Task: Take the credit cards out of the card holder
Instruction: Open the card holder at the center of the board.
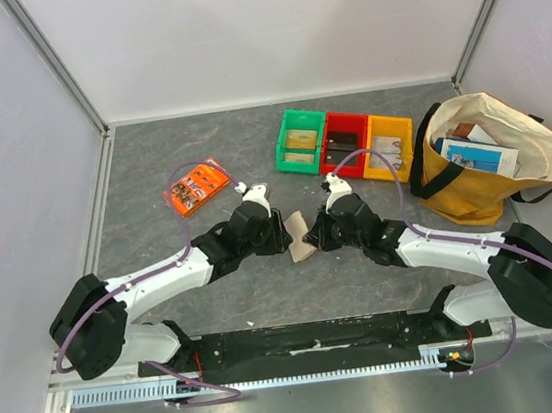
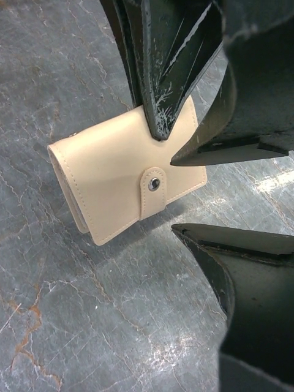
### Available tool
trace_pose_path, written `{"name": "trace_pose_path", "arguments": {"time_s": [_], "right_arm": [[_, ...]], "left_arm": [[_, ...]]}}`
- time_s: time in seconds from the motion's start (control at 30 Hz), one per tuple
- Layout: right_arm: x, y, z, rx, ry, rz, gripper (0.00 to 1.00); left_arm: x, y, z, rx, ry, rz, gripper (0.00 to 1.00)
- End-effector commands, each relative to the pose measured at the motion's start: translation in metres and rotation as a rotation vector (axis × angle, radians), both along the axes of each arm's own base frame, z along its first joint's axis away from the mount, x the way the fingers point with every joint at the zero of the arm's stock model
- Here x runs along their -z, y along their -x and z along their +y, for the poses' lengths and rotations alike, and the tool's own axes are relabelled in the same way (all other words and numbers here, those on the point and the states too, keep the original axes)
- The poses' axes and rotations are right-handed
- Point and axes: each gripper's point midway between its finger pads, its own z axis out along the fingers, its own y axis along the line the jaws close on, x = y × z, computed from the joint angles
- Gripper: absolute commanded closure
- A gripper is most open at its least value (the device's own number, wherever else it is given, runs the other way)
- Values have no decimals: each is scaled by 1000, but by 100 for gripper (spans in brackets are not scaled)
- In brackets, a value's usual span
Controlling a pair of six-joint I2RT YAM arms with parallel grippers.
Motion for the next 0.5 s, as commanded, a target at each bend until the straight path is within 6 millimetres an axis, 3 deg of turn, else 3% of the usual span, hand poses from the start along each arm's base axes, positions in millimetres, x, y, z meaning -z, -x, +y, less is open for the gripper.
{"name": "trace_pose_path", "arguments": {"time_s": [0.0,0.23,0.47], "right_arm": [[-37,-10,12,-5,-71,-93,100],[-56,-4,20,-43,-132,-136,100],[-73,5,27,-99,-180,-175,100]], "left_arm": [[-14,-7,-17,30,53,-29,51],[-16,-4,-27,73,86,-21,51],[-8,-6,-22,42,57,-9,51]]}}
